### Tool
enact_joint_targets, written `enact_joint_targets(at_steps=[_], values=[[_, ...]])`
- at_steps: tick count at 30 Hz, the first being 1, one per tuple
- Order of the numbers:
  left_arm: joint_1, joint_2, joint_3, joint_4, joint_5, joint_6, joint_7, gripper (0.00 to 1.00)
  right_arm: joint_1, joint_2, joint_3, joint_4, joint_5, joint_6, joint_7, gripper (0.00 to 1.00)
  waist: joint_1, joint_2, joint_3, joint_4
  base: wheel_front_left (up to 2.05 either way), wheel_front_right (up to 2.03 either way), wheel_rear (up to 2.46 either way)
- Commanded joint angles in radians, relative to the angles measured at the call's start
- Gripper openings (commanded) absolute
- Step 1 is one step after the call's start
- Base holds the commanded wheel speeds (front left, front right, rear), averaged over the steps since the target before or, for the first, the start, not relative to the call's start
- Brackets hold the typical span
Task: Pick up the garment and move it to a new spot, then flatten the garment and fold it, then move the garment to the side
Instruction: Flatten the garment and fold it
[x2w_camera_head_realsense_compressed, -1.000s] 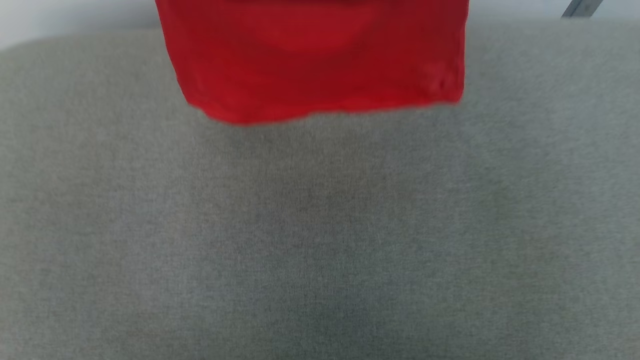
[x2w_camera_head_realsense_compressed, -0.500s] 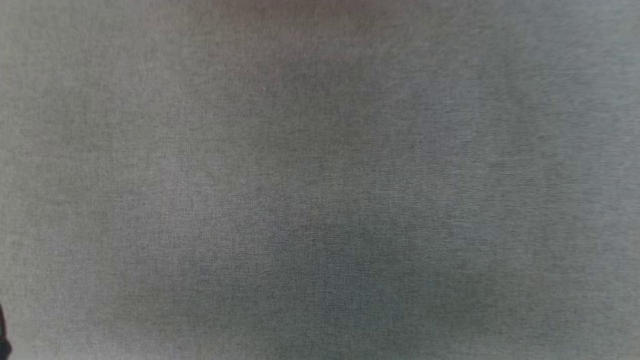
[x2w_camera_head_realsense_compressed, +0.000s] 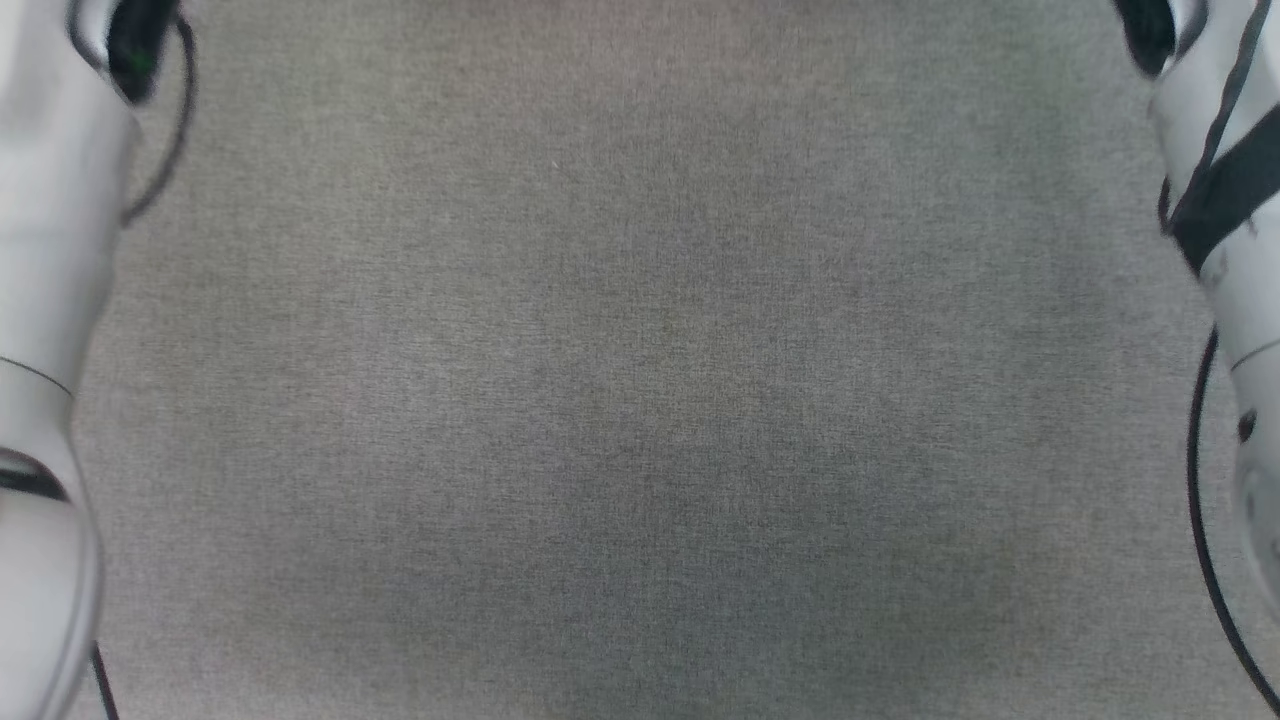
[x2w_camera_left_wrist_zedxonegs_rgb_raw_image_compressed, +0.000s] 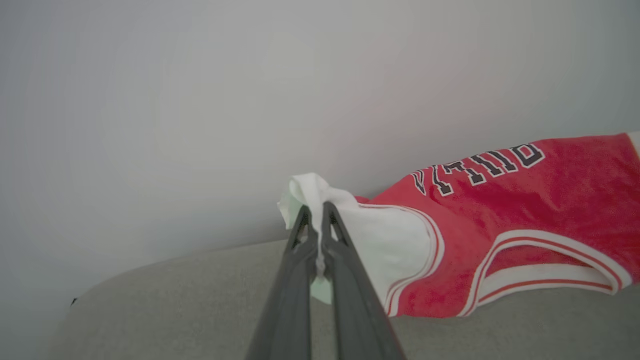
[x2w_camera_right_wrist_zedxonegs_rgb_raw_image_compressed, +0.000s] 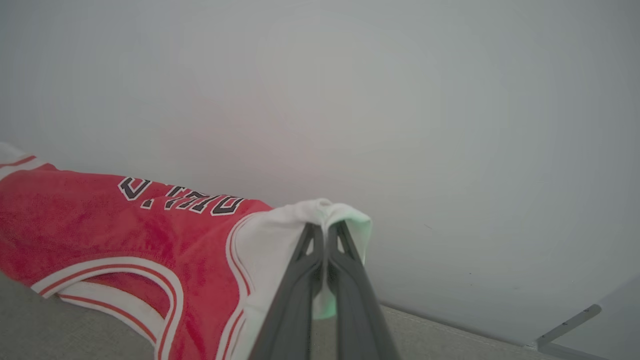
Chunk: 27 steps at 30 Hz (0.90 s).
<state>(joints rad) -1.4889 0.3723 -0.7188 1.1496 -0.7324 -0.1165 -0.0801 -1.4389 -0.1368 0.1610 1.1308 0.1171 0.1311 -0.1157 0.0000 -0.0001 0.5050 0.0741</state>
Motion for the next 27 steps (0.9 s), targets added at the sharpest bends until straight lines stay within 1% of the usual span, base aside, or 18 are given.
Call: enact_joint_targets(at_steps=[1, 4, 6, 9, 12, 15, 17, 18, 21, 24, 25, 27], values=[[0.017, -0.004, 0.008, 0.010, -0.018, -0.005, 0.023, 0.00, 0.016, -0.005, 0.006, 0.000, 0.020, -0.001, 0.012, 0.00, 0.0000, 0.0001, -0.015, 0.003, 0.00, 0.00, 0.00], [0.066, -0.017, -0.002, 0.041, -0.058, -0.011, 0.149, 0.00, 0.084, 0.006, 0.038, -0.015, 0.119, -0.001, 0.089, 0.00, 0.0000, 0.0001, -0.048, 0.003, 0.00, 0.00, 0.00], [0.102, -0.016, -0.004, 0.045, -0.075, -0.014, 0.213, 0.00, 0.129, 0.004, 0.058, -0.054, 0.200, -0.001, 0.143, 0.00, 0.0000, 0.0001, -0.073, 0.001, 0.00, 0.00, 0.00], [0.169, 0.001, -0.014, 0.015, -0.109, -0.014, 0.277, 0.00, 0.226, -0.036, 0.115, -0.148, 0.295, -0.001, 0.226, 0.00, 0.0000, 0.0001, -0.111, -0.003, 0.00, 0.00, 0.00], [0.242, 0.035, -0.021, -0.039, -0.131, -0.014, 0.319, 0.00, 0.337, -0.091, 0.156, -0.277, 0.388, -0.001, 0.323, 0.00, 0.0000, 0.0001, -0.153, -0.003, 0.00, 0.00, 0.00], [0.320, 0.079, -0.021, -0.109, -0.158, -0.014, 0.346, 0.00, 0.455, -0.160, 0.167, -0.415, 0.460, -0.001, 0.423, 0.00, 0.0000, 0.0001, -0.188, -0.004, 0.00, 0.00, 0.00], [0.372, 0.107, -0.010, -0.173, -0.178, -0.012, 0.342, 0.00, 0.535, -0.196, 0.149, -0.513, 0.500, -0.001, 0.482, 0.00, 0.0000, 0.0001, -0.208, -0.004, 0.00, 0.00, 0.00], [0.401, 0.119, -0.005, -0.209, -0.185, -0.004, 0.345, 0.00, 0.576, -0.211, 0.140, -0.562, 0.514, -0.001, 0.515, 0.00, 0.0000, 0.0001, -0.216, -0.004, 0.00, 0.00, 0.00], [0.499, 0.171, 0.016, -0.336, -0.219, 0.045, 0.370, 0.00, 0.694, -0.256, 0.098, -0.708, 0.537, -0.001, 0.624, 0.00, 0.0000, 0.0001, -0.237, -0.005, 0.00, 0.00, 0.00], [0.613, 0.237, 0.035, -0.511, -0.249, 0.118, 0.408, 0.00, 0.821, -0.279, 0.048, -0.851, 0.544, 0.000, 0.742, 0.00, 0.0000, 0.0001, -0.255, -0.006, 0.00, 0.00, 0.00], [0.700, 0.290, 0.042, -0.655, -0.271, 0.181, 0.442, 0.00, 0.908, -0.287, 0.012, -0.951, 0.554, -0.001, 0.823, 0.00, 0.0000, 0.0001, -0.260, -0.007, 0.00, 0.00, 0.00], [0.785, 0.346, 0.054, -0.808, -0.293, 0.249, 0.469, 0.00, 0.992, -0.294, -0.019, -1.050, 0.557, -0.001, 0.899, 0.00, 0.0000, 0.0001, -0.260, -0.008, 0.00, 0.00, 0.00]])
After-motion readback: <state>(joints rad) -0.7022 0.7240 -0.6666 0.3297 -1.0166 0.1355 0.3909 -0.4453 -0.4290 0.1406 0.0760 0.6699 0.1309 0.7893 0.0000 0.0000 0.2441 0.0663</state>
